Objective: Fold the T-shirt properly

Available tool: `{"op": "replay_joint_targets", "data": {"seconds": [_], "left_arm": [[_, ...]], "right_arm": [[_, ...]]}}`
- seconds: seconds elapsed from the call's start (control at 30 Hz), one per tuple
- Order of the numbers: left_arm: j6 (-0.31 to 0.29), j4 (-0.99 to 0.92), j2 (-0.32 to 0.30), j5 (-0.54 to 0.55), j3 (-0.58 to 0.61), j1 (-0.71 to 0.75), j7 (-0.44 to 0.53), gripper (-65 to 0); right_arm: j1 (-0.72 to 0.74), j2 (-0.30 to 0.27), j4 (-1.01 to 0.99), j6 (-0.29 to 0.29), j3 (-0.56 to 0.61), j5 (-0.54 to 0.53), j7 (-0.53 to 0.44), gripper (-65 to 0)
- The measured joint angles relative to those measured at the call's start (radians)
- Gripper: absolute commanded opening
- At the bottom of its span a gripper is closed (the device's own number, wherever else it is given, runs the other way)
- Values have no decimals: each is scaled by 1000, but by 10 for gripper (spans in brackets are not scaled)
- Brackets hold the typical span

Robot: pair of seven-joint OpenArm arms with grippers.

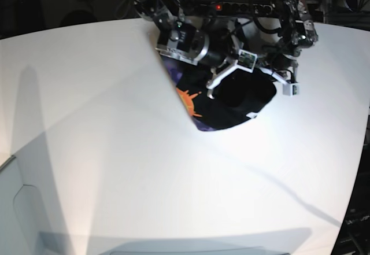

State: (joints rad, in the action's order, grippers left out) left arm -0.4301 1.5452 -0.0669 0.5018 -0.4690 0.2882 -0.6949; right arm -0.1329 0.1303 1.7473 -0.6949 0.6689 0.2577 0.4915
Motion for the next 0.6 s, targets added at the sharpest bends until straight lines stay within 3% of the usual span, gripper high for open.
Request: {"op": "replay_joint_targets", "data": {"seconds": [0.2,0.47,0.6], "left_arm": [[34,62,-14,-36,-6,45,-13,-650],[14,182,-29,-34,-7,109,-56,-650],[11,219,-27,-32,-64,124,-54,-650]], "right_arm": [[24,2,-24,0,8,-11,-5,-650],[64,-5,-37,-1,3,23,22,-650],[80,-20,-38,0,0,14,22,-650]]}}
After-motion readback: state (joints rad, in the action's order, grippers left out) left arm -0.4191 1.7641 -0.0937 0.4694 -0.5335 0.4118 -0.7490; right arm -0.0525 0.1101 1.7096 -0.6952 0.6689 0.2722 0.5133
